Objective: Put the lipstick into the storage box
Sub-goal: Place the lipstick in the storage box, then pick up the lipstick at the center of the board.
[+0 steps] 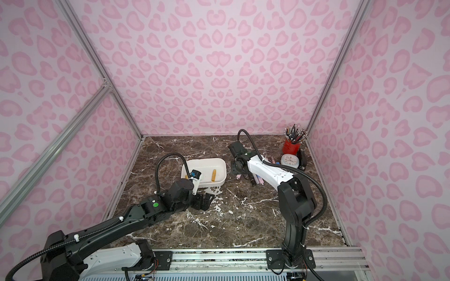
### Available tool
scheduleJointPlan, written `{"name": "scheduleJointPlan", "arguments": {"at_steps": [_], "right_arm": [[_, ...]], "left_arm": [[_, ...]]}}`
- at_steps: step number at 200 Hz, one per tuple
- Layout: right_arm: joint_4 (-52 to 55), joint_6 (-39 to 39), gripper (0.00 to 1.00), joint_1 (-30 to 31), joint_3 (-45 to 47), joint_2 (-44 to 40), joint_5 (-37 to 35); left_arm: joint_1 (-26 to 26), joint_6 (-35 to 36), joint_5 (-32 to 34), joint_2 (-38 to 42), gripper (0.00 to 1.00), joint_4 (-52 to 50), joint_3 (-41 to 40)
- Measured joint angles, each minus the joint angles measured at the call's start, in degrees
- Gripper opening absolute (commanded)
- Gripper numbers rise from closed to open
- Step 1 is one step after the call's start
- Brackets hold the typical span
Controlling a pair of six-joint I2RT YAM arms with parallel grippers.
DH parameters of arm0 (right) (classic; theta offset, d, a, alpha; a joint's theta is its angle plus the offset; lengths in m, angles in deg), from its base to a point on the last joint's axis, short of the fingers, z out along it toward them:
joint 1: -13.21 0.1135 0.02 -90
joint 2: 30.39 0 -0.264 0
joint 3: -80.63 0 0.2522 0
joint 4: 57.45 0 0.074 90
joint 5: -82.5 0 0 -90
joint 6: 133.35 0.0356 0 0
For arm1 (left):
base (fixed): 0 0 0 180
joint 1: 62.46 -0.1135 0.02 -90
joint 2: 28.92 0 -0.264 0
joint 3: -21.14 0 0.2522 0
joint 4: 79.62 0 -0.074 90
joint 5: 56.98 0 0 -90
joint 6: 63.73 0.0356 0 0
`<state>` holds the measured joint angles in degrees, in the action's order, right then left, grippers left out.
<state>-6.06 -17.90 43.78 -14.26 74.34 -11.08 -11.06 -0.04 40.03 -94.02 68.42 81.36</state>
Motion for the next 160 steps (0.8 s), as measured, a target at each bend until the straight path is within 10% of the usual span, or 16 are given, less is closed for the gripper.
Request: {"name": "scheduleJointPlan", "arguments": {"at_steps": [160], "right_arm": [[-9.7,-2.5,0.39,-7.0,12.9,-5.1,5.3]], "left_arm": [[0.3,0.6,-8.5,-15.1,0.98,3.5,12.1]]}}
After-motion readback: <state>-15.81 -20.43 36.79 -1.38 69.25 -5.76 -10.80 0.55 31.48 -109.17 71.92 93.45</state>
